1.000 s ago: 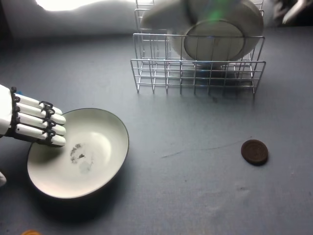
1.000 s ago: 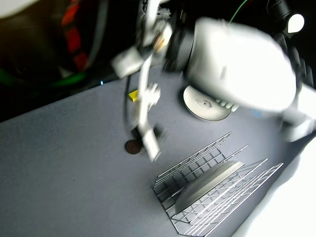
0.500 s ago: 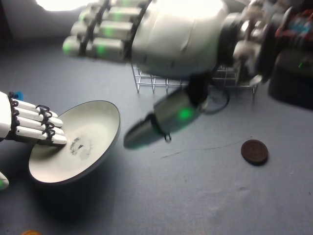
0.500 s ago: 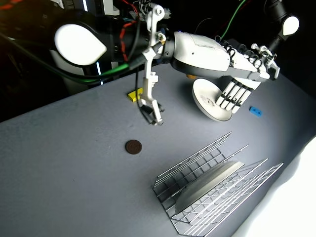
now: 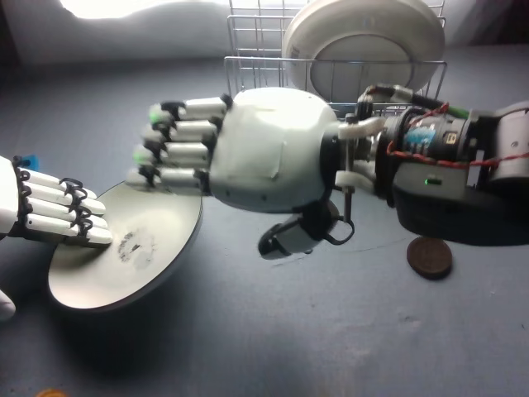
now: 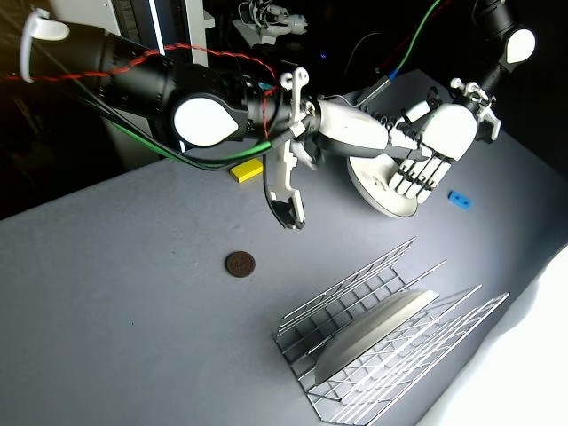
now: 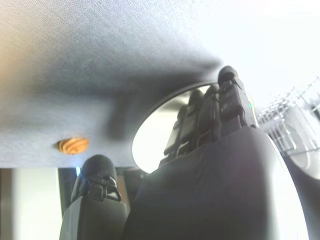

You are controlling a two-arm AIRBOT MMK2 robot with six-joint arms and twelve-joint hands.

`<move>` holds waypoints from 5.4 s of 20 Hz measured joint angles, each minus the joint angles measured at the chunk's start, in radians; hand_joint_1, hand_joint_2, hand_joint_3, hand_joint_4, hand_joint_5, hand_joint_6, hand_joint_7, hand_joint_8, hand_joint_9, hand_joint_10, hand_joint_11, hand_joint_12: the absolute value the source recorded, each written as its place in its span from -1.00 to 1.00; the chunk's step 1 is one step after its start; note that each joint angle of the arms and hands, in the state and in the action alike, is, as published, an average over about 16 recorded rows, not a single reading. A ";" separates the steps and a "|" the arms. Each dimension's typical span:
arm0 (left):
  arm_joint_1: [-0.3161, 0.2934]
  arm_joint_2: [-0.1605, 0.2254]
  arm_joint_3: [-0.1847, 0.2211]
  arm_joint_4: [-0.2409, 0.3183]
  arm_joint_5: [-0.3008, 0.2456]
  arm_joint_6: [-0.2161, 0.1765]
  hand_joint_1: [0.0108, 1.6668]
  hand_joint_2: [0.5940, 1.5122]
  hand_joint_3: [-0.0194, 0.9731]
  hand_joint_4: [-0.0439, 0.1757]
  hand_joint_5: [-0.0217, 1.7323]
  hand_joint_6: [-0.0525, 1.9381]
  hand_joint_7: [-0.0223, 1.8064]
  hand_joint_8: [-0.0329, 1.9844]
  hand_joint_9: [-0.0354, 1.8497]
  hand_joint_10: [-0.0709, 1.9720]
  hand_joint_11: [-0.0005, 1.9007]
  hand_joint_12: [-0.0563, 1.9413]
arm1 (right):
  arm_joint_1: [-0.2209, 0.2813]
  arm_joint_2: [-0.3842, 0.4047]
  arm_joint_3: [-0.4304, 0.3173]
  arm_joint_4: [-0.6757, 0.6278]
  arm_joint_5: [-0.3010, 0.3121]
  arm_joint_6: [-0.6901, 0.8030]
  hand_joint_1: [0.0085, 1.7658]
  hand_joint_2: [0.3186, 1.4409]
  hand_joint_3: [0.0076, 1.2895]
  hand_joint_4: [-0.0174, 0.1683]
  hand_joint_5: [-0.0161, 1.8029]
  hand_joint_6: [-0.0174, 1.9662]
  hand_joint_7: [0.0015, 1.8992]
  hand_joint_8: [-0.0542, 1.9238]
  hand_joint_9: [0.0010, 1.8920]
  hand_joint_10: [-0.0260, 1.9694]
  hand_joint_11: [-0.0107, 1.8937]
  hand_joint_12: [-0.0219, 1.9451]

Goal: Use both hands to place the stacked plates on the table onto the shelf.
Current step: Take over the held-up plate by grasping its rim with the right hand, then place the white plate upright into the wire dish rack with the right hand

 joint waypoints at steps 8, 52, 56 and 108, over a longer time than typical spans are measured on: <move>0.001 0.001 -0.003 0.000 0.003 0.000 -0.99 0.31 -0.93 -0.69 -0.99 -0.98 -0.97 -0.97 -0.99 -0.97 -0.98 -0.95 | -0.050 -0.100 0.080 0.055 -0.017 -0.011 0.20 0.18 -0.99 -0.78 -0.96 -0.94 -0.99 -0.93 -0.98 -0.96 -0.97 -0.98; -0.196 -0.022 0.085 0.045 -0.021 -0.050 -0.99 0.28 -0.93 -0.60 -0.98 -0.95 -0.96 -0.97 -0.96 -0.94 -0.98 -0.95 | -0.094 -0.299 0.244 0.173 0.132 -0.015 0.40 0.09 -0.99 -0.71 0.03 -0.34 0.12 -0.34 0.35 -0.81 -0.07 0.19; -0.269 -0.022 0.112 0.046 -0.038 -0.081 -0.99 0.28 -0.93 -0.58 -0.97 -0.94 -0.96 -0.97 -0.95 -0.93 -0.98 -0.95 | -0.078 -0.244 0.199 0.174 0.112 0.016 0.40 0.09 -0.99 -0.66 0.04 -0.34 0.13 -0.33 0.36 -0.82 -0.09 0.21; -0.410 0.008 0.045 0.067 -0.076 -0.056 -1.00 0.29 -0.93 -0.57 -0.95 -0.93 -0.95 -0.97 -0.94 -0.93 -0.98 -0.95 | 0.382 0.227 0.121 0.178 -0.342 1.026 0.41 0.20 -0.99 -0.65 0.17 -0.23 0.17 -0.18 0.34 -0.77 -0.12 0.23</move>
